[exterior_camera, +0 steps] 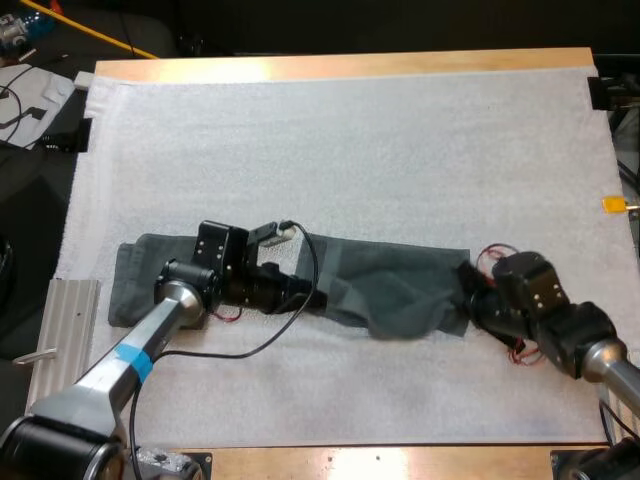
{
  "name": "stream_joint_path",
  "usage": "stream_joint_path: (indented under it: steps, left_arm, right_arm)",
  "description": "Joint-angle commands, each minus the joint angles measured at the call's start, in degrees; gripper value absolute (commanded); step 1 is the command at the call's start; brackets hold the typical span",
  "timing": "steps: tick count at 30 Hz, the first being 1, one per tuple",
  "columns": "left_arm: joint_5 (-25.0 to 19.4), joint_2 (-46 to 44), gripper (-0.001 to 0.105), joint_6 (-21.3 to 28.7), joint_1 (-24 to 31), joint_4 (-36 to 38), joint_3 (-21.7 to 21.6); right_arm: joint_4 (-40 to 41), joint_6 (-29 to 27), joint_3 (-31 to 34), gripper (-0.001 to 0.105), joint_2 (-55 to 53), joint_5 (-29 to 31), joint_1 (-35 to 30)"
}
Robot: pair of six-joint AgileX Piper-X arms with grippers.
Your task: Pick towel from pile, fold and stack
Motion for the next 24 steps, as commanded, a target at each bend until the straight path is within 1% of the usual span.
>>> stream_joint_path:
  steps: [1, 4, 6, 13, 21, 22, 23, 24]
  left_arm:
    - [0.1, 1.1, 0.0, -3.0, 0.3, -5.6, -0.2]
    - [-0.4, 1.8, 0.0, -4.1, 0.9, -8.4, -0.3]
    - [0.5, 2.1, 0.0, -3.4, 0.7, -7.8, -0.3]
    - [-2.3, 2.6, 0.0, -3.9, 1.2, -12.7, -0.4]
    - [-4.8, 2.9, 0.001, -3.8, 1.6, -15.1, -0.4]
    - [-4.8, 2.9, 0.003, -3.7, 1.6, -15.2, -0.4]
    - [-4.9, 2.9, 0.008, -3.8, 1.5, -15.2, -0.4]
    - [-5.0, 3.0, 0.022, -4.0, 1.6, -15.5, -0.4]
  right_arm:
    - [-3.3, 1.4, -0.4, 0.0, 1.9, -1.5, -4.2]
    - [-5.7, 2.0, -0.4, 0.0, 3.6, -2.4, -6.5]
    - [-5.2, 1.4, -0.4, 0.0, 3.1, -1.3, -6.0]
    - [-10.3, 1.7, -0.6, 0.0, 5.0, 0.6, -6.4]
    - [-14.6, 1.4, -0.7, 0.0, 7.4, 1.0, -6.5]
    - [-15.0, 1.3, -0.7, 0.0, 7.7, 0.9, -6.5]
    - [-15.5, 1.2, -0.7, 0.001, 7.9, 0.9, -6.6]
    - [-16.6, 1.2, -0.8, 0.008, 8.1, 0.8, -6.6]
